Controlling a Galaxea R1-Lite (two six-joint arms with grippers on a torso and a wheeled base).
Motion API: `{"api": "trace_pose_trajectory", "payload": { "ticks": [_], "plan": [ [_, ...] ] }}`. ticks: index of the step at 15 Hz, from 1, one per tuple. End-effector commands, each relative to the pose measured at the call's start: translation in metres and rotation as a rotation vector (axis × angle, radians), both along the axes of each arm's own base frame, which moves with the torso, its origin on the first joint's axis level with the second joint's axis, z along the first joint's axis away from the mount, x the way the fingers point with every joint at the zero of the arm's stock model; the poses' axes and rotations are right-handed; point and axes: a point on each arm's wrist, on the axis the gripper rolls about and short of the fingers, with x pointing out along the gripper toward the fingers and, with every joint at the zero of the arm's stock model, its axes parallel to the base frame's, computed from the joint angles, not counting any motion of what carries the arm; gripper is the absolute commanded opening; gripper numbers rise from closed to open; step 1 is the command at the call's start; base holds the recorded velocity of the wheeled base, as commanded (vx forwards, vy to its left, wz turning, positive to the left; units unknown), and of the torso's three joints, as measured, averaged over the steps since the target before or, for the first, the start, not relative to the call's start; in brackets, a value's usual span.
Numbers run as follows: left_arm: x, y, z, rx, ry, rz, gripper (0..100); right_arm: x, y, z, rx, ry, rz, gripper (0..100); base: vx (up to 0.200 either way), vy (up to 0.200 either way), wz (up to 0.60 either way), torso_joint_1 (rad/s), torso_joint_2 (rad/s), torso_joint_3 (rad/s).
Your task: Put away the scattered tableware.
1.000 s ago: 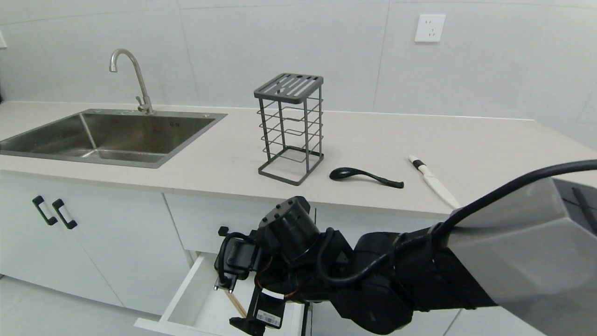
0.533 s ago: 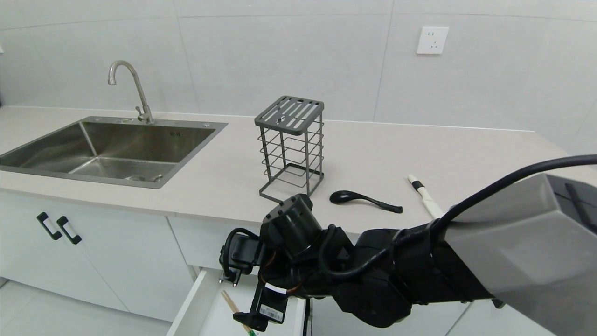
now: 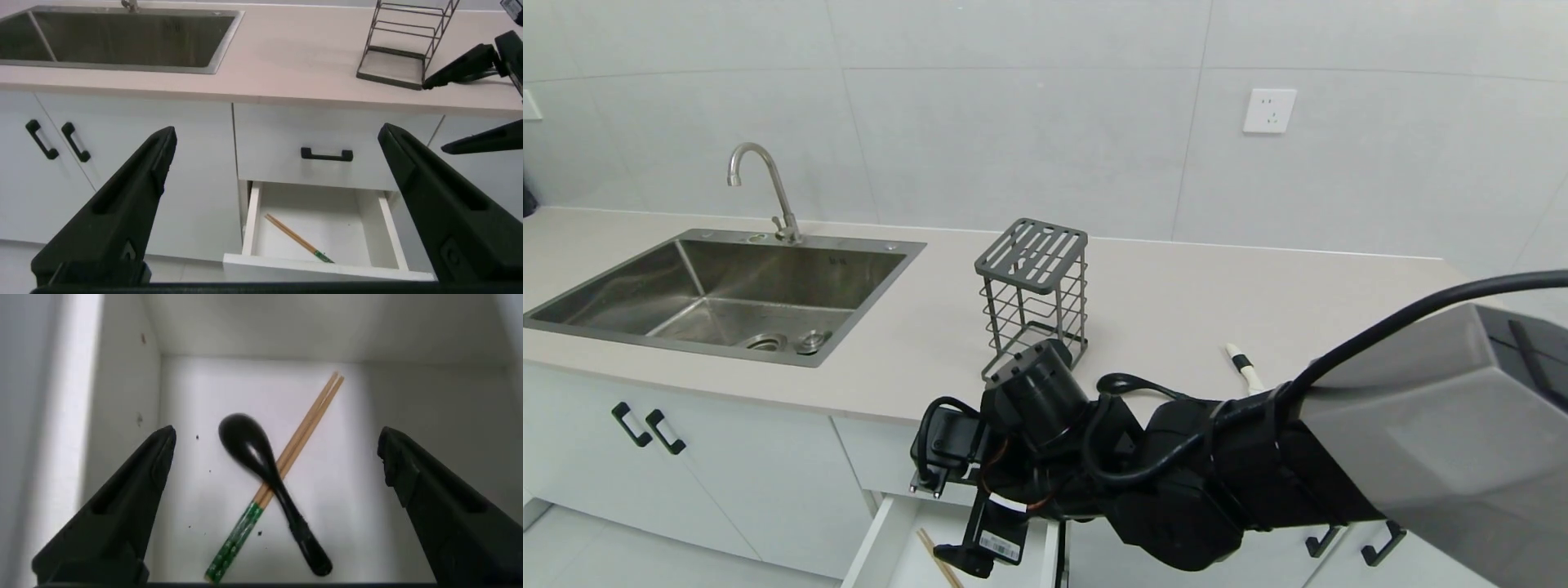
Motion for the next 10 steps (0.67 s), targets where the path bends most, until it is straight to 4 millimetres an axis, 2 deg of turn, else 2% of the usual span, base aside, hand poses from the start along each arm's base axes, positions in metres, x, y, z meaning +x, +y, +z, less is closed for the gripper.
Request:
{"api": "trace_pose_trajectory", "payload": {
  "ticks": [1, 5, 10],
  "plan": [
    [0.0, 0.0, 0.0, 0.0, 0.001, 0.002, 100, -0.001, 0.0, -0.003, -0.01, 0.006, 0.001, 100, 0.0, 0.0, 0.0, 0.11, -0.23, -0.095],
    [0.0, 0.0, 0.0, 0.0, 0.001, 0.0, 100, 0.001, -0.003, -0.007, -0.017, 0.013, -0.001, 100, 0.0, 0.0, 0.0, 0.023, -0.05, -0.026],
    [0.0, 0.0, 0.0, 0.0, 0.001, 0.0, 100, 0.0, -0.012, -0.02, -0.049, 0.032, -0.014, 100, 0.0, 0.0, 0.0, 0.0, 0.0, 0.0]
  ]
}}
